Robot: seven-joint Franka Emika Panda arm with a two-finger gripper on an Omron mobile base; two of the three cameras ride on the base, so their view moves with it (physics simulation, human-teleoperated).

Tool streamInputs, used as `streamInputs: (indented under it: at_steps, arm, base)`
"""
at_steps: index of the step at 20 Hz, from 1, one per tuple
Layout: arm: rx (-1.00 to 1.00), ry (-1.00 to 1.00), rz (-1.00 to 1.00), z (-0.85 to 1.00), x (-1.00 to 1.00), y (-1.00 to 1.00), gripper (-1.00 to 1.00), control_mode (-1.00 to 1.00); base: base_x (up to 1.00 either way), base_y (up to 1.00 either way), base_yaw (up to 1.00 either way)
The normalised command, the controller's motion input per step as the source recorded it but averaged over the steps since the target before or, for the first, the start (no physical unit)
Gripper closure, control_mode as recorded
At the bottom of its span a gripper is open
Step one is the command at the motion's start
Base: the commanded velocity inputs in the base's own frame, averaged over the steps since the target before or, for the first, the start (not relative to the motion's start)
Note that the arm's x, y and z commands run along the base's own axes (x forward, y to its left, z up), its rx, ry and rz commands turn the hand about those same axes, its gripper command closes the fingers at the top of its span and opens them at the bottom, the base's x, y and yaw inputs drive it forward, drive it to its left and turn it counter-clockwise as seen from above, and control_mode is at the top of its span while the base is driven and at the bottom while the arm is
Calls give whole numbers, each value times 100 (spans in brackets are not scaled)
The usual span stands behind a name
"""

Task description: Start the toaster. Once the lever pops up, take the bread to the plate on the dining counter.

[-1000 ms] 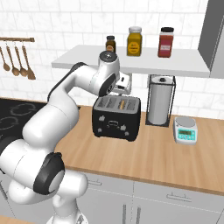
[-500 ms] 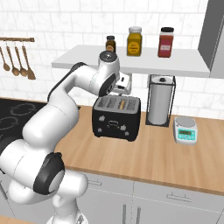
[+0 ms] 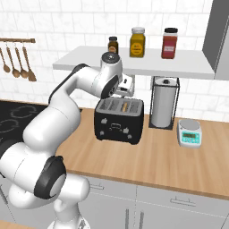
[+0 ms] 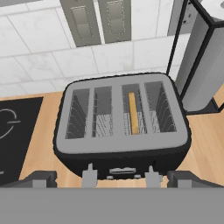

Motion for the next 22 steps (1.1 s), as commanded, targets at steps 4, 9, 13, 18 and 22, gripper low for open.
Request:
streamInputs:
  at_steps: [4,9,13,18,22]
  arm:
    - [0,0,0,0,0,0,-100,-100]
    - [0,0,0,0,0,0,-100,-100]
    - [0,0,0,0,0,0,-100,-100]
    - [0,0,0,0,0,0,-100,-100]
    - [0,0,0,0,0,0,-100,-100]
  base:
    - [0,0,0]
    - [0,0,0]
    - [0,0,0]
    - [0,0,0]
    - [0,0,0]
